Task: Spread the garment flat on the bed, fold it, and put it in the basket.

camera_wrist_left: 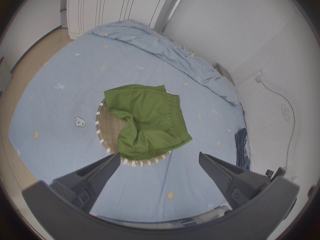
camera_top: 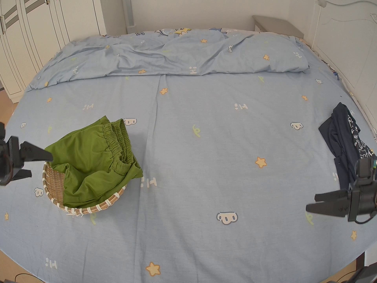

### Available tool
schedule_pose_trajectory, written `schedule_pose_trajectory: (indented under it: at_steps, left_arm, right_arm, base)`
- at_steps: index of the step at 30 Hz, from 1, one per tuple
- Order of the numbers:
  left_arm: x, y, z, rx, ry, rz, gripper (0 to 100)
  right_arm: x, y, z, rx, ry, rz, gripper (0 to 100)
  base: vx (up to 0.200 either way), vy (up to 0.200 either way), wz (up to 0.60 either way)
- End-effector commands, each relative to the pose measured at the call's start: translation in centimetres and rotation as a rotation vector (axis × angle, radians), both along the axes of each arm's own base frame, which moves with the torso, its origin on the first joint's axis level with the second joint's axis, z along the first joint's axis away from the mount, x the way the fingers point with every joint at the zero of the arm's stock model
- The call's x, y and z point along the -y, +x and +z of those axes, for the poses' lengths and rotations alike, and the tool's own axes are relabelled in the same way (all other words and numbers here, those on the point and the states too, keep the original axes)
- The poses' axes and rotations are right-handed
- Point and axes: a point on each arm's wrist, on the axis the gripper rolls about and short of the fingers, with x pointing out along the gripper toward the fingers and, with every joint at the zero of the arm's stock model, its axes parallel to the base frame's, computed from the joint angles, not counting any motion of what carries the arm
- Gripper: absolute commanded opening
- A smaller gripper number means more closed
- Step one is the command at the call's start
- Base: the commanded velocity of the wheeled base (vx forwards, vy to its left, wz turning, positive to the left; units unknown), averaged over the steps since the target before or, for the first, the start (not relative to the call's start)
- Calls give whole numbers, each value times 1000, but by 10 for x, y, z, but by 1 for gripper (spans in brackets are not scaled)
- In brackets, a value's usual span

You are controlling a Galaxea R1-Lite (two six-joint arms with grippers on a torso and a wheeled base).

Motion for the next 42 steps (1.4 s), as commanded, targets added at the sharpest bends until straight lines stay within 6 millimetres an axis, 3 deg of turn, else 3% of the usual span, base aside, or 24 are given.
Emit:
schedule_pose_trajectory:
  at_steps: [1,3,6,11,18,19,22,30,34,37,42]
  left_arm:
    - [21,-150,-16,182,35,-8,100]
    - [23,-182,-25,221,38,-11,100]
    - [25,-210,-42,258,43,-14,100]
    - [25,-226,-75,297,61,-37,100]
    - [19,-224,-101,301,67,-102,100]
    - [19,-223,-115,325,91,-59,100]
    - [18,-221,-132,361,127,0,100]
    - [14,-211,-155,440,238,147,100]
    - [12,-182,-187,616,440,160,100]
    - [13,-173,-188,778,478,181,100]
    - [14,-173,-196,701,473,120,100]
  right_arm:
    - [28,-93,-39,195,-27,-101,100]
    - [31,-115,-45,277,-8,-105,100]
    - [34,-136,-52,306,4,-112,100]
    - [37,-157,-58,343,16,-112,100]
    - [38,-162,-64,371,22,-116,100]
    - [39,-164,-68,381,22,-120,100]
    - [40,-167,-75,401,15,-145,100]
    - [42,-170,-94,443,-29,-248,100]
    - [46,-164,-99,490,-119,-466,100]
    - [50,-158,-104,551,-203,-618,100]
    - [51,-153,-105,622,-216,-745,100]
  base:
    - [0,0,0]
    - [0,0,0]
    - [0,0,0]
    - [0,0,0]
    - [0,0,0]
    - [0,0,0]
    - [0,0,0]
    - [0,0,0]
    - [0,0,0]
    - [0,0,0]
    - [0,0,0]
